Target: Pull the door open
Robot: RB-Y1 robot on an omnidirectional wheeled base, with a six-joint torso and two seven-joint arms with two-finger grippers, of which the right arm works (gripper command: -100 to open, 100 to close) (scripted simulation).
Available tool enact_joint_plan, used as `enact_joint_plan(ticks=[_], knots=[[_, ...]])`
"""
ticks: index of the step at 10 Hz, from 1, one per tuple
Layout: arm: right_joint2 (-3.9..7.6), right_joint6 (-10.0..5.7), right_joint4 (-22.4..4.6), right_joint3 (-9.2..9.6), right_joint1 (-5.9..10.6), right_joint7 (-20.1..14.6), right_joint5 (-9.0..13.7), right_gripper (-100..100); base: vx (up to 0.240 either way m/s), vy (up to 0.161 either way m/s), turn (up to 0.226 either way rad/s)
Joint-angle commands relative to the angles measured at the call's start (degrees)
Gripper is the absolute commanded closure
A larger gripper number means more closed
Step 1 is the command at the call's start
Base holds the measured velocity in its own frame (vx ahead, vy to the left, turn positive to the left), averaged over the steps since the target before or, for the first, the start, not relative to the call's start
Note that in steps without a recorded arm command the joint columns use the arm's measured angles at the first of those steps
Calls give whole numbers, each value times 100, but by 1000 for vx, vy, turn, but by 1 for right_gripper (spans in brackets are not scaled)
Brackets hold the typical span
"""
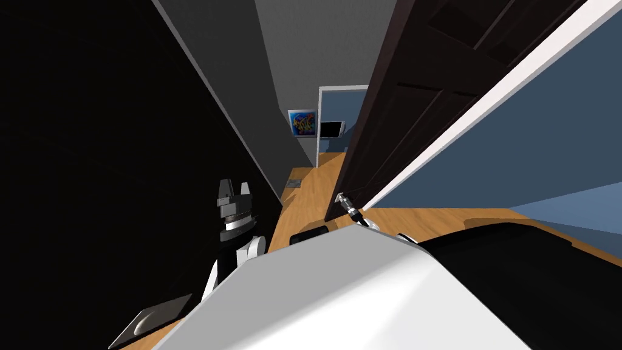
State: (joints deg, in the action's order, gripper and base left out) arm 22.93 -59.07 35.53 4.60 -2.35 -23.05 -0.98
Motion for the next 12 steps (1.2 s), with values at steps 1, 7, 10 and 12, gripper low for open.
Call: enact_joint_plan(ticks=[1,7,10,12], knots=[[108,-166,59,65,-150,-106,-45,100,-210,-91,120],[289,-554,15,210,-391,-289,-140,100,-189,-76,126],[409,-886,-106,263,-498,-378,-178,100,-237,-97,176],[469,-1053,-166,289,-552,-422,-198,100,-204,-94,155]])
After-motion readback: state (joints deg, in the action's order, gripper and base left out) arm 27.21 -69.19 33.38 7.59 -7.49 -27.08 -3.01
